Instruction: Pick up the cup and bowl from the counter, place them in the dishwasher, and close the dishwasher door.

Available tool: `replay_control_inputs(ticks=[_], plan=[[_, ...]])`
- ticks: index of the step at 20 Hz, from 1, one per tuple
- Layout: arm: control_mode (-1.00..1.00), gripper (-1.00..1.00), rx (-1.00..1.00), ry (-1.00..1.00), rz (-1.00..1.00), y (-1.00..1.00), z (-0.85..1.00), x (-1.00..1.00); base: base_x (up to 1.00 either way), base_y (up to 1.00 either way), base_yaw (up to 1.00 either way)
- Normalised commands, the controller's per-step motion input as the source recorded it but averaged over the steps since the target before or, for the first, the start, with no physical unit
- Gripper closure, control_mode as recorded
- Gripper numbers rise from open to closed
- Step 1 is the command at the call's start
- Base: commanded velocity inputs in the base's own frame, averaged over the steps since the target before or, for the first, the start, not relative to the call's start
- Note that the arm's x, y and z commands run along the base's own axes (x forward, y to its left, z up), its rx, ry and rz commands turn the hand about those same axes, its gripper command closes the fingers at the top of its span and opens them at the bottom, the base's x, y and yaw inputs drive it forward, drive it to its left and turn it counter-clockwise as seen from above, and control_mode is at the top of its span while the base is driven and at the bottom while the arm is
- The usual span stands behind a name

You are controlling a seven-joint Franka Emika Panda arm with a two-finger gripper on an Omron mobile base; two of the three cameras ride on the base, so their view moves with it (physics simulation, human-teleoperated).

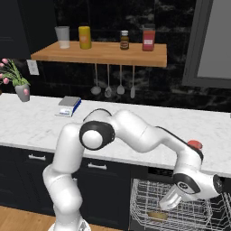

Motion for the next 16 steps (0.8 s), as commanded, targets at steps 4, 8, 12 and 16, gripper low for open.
replay_control_inputs(ticks=[4, 8, 12, 16], plan=[[-1.0, -1.0, 0.0, -0.07, 0.0, 0.0, 1.0, 0.0, 0.0, 0.0, 0.0], [-1.0, -1.0, 0.0, -0.01, -0.04, 0.0, 1.0, 0.05, 0.0, 0.0, 0.0], [-1.0, -1.0, -0.02, 0.03, -0.17, 0.0, 1.0, 0.27, 0.0, 0.0, 0.0], [-1.0, -1.0, -0.12, 0.29, -0.29, 0.0, 0.96, 0.64, 0.0, 0.0, 0.0]])
